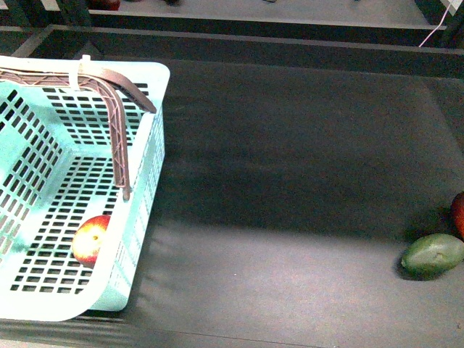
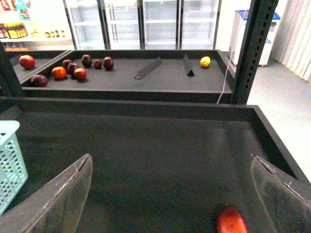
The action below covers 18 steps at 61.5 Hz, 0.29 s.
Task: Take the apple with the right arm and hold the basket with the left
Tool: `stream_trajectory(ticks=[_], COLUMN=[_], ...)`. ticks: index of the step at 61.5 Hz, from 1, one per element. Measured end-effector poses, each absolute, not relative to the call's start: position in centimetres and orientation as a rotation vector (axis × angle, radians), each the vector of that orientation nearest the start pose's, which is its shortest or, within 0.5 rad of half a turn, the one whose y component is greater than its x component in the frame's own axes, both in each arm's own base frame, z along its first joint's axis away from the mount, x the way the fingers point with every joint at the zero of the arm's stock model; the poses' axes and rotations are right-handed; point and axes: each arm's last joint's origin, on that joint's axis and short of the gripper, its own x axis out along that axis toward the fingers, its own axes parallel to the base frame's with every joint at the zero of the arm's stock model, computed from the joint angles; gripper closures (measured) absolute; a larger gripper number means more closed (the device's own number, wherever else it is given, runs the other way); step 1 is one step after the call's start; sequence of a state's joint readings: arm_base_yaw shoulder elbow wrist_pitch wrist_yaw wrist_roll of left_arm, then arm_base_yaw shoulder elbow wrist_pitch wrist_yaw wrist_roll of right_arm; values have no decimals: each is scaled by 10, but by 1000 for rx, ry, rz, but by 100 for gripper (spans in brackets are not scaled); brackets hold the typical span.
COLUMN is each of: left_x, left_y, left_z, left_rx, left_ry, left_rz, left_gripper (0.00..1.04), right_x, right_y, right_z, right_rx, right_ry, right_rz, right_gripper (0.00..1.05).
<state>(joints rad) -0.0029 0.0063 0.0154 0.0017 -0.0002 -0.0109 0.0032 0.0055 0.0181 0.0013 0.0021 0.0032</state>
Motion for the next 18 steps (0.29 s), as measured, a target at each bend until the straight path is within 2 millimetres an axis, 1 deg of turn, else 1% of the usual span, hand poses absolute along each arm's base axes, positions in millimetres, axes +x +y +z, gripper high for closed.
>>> stream_trajectory(ticks=[4, 7, 18], left_x=[97, 97, 97], left_y=[0, 0, 0], left_z=[168, 168, 168], left_rx=[-11, -9, -9], left_ry=[-11, -11, -11], left_rz=[-3, -3, -3], left_gripper=[6, 8, 7], right_x=[97, 97, 97], right_y=[0, 0, 0], right_z=[169, 169, 169], right_rx=[3, 3, 3], right_ry=[-14, -14, -14], right_rz=[1, 1, 1], right_gripper=[9, 9, 9])
